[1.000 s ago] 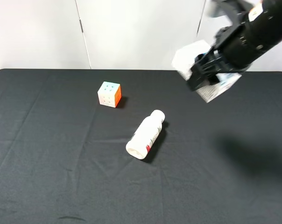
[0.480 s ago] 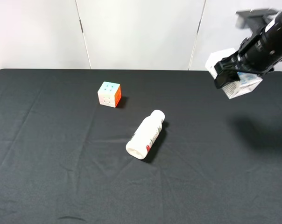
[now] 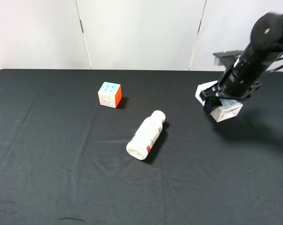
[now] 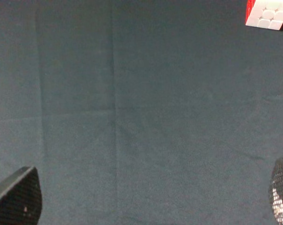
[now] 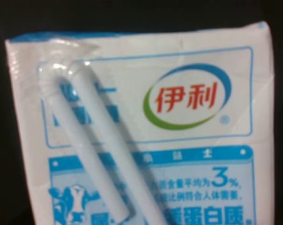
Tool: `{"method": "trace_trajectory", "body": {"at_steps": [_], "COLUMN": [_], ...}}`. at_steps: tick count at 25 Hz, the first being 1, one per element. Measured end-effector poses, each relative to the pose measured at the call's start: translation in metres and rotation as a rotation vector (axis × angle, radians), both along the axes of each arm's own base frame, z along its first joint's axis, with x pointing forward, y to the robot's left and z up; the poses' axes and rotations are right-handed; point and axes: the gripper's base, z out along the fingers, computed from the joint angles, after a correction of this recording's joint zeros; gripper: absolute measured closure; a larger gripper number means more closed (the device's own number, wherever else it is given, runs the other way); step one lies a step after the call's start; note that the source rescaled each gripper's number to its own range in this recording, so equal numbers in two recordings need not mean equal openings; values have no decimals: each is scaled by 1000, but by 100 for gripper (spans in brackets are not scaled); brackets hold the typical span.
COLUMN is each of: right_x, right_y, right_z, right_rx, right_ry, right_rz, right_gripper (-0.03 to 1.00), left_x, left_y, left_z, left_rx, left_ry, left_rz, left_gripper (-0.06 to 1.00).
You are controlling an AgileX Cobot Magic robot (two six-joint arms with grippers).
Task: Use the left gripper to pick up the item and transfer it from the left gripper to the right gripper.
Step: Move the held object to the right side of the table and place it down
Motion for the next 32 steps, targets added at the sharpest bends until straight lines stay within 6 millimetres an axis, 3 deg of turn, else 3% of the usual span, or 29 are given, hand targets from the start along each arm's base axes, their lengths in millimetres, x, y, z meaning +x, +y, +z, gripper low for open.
{"method": "trace_trajectory", "body": {"at_steps": [8,26,27,29,30,32], "right_x": [9,10,10,11,11,11], "right_y": [1,2,2,2,2,2], "right_z": [-39,-47,-47,-46,-46,-46], "right_rx": [-17,-17,-16,-9,-7,-4], "right_ry": [61,58,59,56,56,57], "right_rz": [-3,-6,-12,-35,-46,-57], "right_gripper": [96,96,88,33,17,3], "left_x": [0,0,0,0,0,0], "left_y": [0,0,0,0,0,0], "left_z": [0,0,0,0,0,0], "left_rx": [0,0,0,0,0,0], "left_ry": [0,0,0,0,0,0], "left_rz": [0,0,0,0,0,0], "left_gripper": [-5,-5,-5,-5,-5,-5]}}
